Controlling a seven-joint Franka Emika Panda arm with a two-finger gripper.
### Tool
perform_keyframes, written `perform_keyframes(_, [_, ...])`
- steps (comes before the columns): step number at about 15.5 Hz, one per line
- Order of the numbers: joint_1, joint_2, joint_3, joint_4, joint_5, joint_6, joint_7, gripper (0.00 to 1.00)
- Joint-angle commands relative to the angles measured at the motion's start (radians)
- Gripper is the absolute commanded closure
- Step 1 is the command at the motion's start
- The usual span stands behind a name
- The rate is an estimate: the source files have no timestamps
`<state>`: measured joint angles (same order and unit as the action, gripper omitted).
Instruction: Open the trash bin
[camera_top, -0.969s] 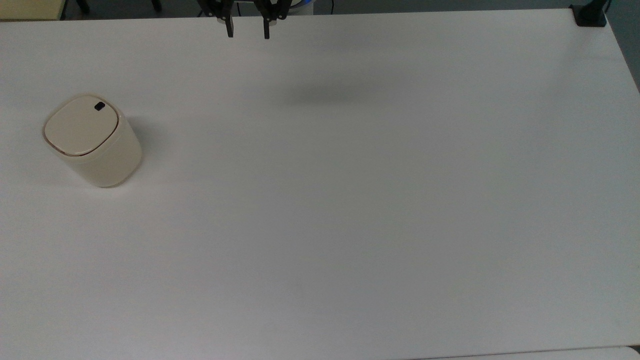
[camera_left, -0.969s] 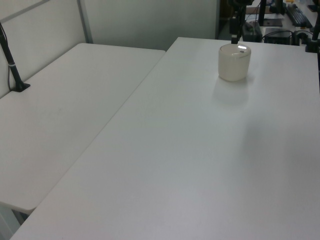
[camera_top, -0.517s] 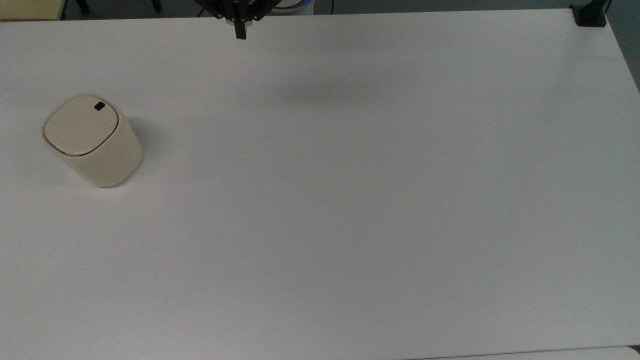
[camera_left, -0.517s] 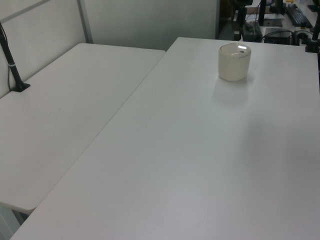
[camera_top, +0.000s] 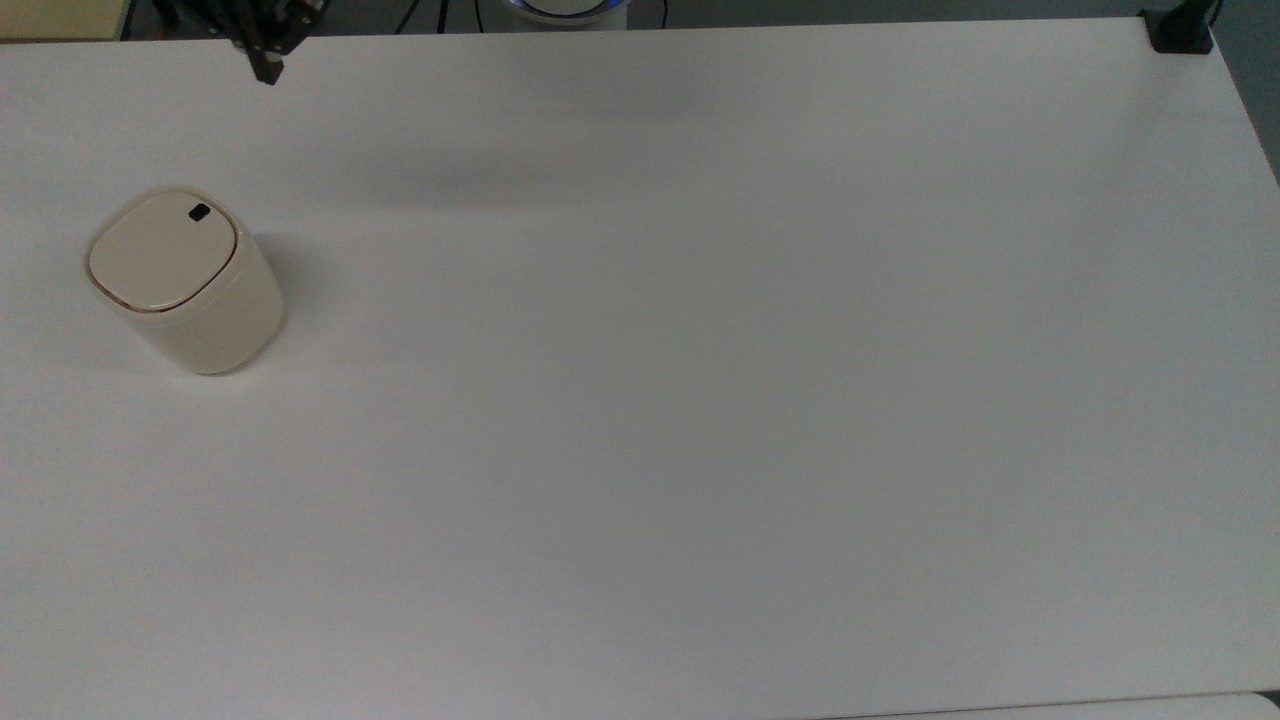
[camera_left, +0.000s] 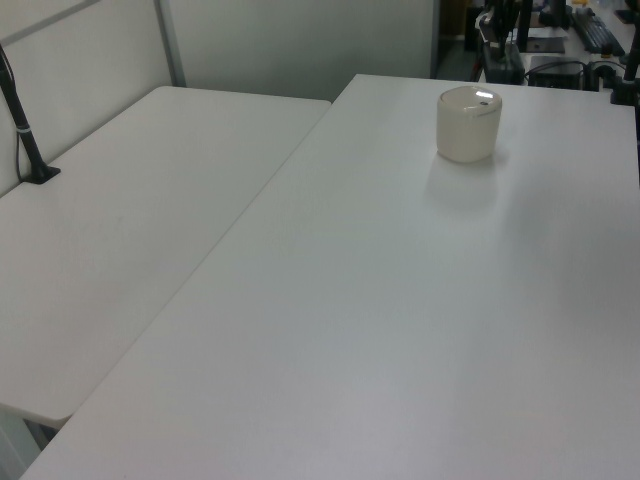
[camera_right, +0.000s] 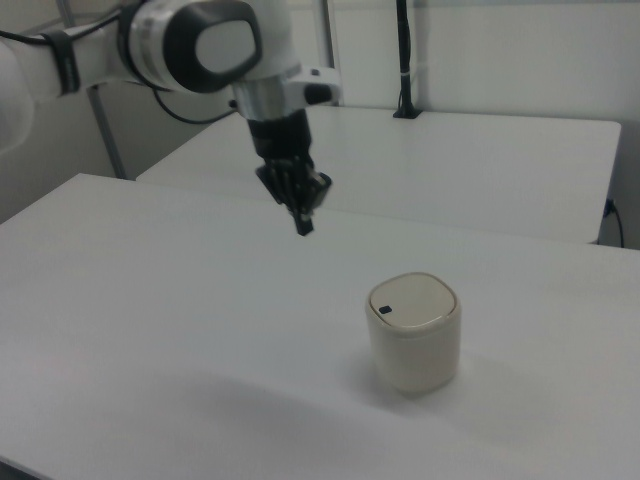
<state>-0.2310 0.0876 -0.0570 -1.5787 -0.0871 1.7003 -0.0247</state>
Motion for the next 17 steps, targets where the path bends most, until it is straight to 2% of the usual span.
perform_keyframes(1, [-0.074,0.061,0.005,-0.009,-0.016,0.105,-0.003,1.00])
perform_keyframes(4, [-0.111,0.115,0.005,-0.009,-0.013,0.203,0.008,1.00])
perform_keyframes(9, [-0.126,0.205,0.005,-0.009,-0.016,0.266,0.009,1.00])
perform_keyframes(17, [-0.130,0.259,0.003,-0.014,-0.016,0.295,0.009,1.00])
